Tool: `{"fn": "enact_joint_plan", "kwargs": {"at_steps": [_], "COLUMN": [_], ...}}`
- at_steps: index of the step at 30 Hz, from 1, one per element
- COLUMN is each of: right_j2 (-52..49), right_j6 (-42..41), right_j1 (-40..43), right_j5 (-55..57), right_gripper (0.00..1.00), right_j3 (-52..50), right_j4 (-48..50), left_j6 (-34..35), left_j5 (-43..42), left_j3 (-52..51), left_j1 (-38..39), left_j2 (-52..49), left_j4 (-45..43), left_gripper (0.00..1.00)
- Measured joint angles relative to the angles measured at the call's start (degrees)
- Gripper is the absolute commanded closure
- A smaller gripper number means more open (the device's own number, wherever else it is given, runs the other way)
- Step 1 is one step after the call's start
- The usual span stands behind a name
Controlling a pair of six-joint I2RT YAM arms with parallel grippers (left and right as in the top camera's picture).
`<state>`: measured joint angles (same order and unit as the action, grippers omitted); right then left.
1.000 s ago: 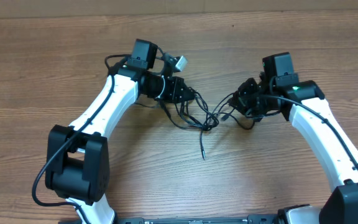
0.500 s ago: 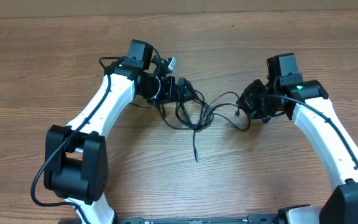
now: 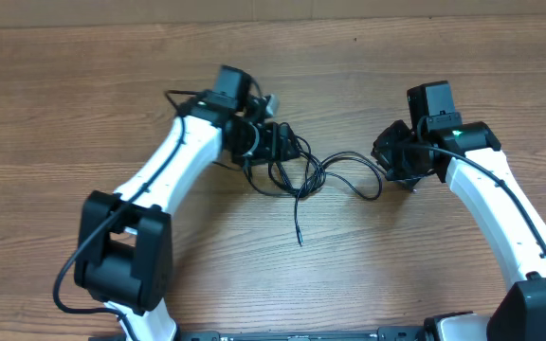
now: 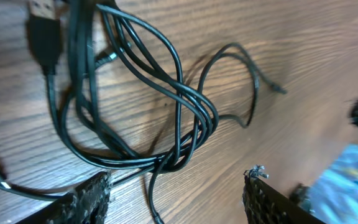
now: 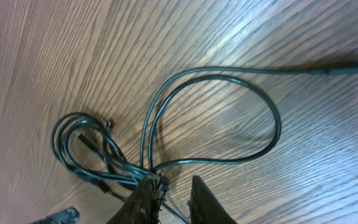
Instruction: Untangle cables
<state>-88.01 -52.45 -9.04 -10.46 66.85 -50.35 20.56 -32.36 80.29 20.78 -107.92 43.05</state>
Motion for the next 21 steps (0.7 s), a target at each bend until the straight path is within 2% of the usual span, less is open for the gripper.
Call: {"fn": "enact_joint_plan", "kwargs": {"at_steps": [3,7,16,21], "right_j2": [0.00,0.00,0.00,0.00], "right_j6": [-0.02,-0.02,0.02,-0.04], "right_j1": [0.00,0.00,0.00,0.00], "right_j5": [0.68,1.70,3.85,4.11], "right_gripper": [0.81,0.78,0.74,0.71], "right_j3": [0.00,-0.17,-2.49,-2.49], "right_j4": [-0.04,-0.07,-0.15,-0.15], "left_j6": [1.62,3.82,9.11,10.29], "left_j5": [4.07,9.62,18.08,19.71], "left_j3": [0.00,0.00,0.04,0.04], "left_j1": [3.26,6.95,11.15,11.26], "left_j2": [0.00,0.00,-0.50,-0.87], "left_j4": [-0.48,-1.20,-7.10,-7.65], "left_gripper": [0.33,0.39,0.76,0.76]}}
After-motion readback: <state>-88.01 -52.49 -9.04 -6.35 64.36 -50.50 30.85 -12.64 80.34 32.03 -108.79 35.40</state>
